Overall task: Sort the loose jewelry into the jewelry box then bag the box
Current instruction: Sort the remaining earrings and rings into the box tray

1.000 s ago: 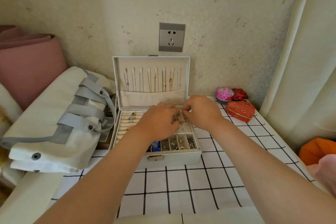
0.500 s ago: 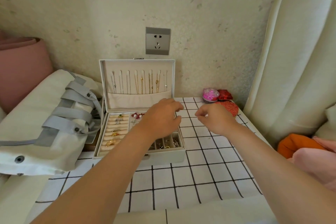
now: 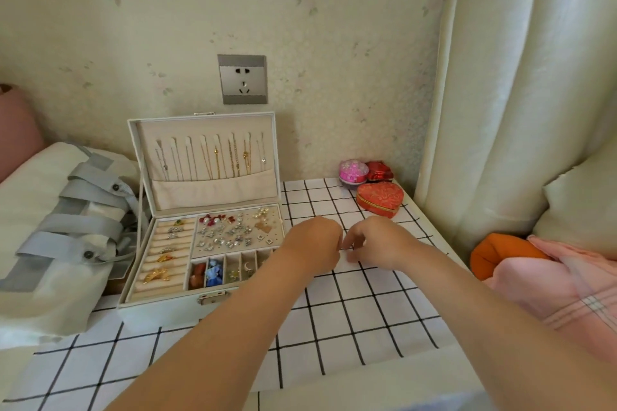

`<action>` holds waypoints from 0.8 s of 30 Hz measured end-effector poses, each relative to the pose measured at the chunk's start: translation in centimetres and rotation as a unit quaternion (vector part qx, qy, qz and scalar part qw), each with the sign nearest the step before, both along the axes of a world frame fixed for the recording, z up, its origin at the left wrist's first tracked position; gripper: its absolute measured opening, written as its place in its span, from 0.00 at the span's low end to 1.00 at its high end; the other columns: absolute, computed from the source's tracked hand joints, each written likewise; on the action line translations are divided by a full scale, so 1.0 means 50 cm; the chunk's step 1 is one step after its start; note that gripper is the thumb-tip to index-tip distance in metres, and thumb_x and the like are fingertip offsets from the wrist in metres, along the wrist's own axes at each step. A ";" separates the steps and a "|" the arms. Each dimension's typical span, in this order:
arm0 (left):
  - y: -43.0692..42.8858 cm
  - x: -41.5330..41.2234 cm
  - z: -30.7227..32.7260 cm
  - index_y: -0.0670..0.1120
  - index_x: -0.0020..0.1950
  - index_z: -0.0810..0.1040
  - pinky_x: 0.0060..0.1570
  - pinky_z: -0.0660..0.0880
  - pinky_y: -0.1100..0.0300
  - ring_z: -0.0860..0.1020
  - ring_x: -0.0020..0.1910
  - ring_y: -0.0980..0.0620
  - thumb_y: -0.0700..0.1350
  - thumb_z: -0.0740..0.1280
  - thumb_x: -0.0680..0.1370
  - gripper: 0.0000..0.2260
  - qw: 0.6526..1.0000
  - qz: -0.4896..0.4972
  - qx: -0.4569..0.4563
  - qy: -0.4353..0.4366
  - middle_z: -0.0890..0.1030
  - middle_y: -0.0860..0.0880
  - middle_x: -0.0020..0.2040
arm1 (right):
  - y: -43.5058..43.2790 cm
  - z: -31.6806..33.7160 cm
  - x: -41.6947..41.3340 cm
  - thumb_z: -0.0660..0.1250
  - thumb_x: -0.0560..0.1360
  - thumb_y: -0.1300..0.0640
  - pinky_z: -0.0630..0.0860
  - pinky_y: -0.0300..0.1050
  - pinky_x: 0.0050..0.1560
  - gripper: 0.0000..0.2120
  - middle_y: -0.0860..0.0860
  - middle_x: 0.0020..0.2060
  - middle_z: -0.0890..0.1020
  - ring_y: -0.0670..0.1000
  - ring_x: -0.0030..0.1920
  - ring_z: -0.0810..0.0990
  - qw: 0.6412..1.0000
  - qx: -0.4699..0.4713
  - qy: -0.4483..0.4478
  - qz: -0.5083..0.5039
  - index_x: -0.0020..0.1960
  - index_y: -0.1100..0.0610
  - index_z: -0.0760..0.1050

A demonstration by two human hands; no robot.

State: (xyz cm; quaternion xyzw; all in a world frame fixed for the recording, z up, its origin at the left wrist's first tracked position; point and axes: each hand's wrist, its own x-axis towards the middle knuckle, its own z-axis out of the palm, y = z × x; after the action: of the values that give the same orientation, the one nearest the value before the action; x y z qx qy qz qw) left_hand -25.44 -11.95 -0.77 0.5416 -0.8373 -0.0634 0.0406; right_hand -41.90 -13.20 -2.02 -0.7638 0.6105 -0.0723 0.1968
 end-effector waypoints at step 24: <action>-0.002 0.043 0.020 0.49 0.45 0.83 0.38 0.76 0.60 0.79 0.38 0.54 0.46 0.67 0.77 0.05 0.957 0.108 -0.049 0.264 0.82 0.53 0.38 | 0.013 0.064 0.057 0.75 0.72 0.58 0.64 0.37 0.26 0.05 0.48 0.35 0.86 0.46 0.28 0.73 0.911 0.054 -0.381 -0.145 0.48 0.56 0.85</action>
State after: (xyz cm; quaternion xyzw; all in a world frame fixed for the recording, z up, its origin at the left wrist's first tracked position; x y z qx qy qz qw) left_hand -23.30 -12.02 0.21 0.5901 -0.7355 -0.1579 0.2931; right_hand -39.03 -12.54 1.16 -0.5696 0.5959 -0.3529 0.4426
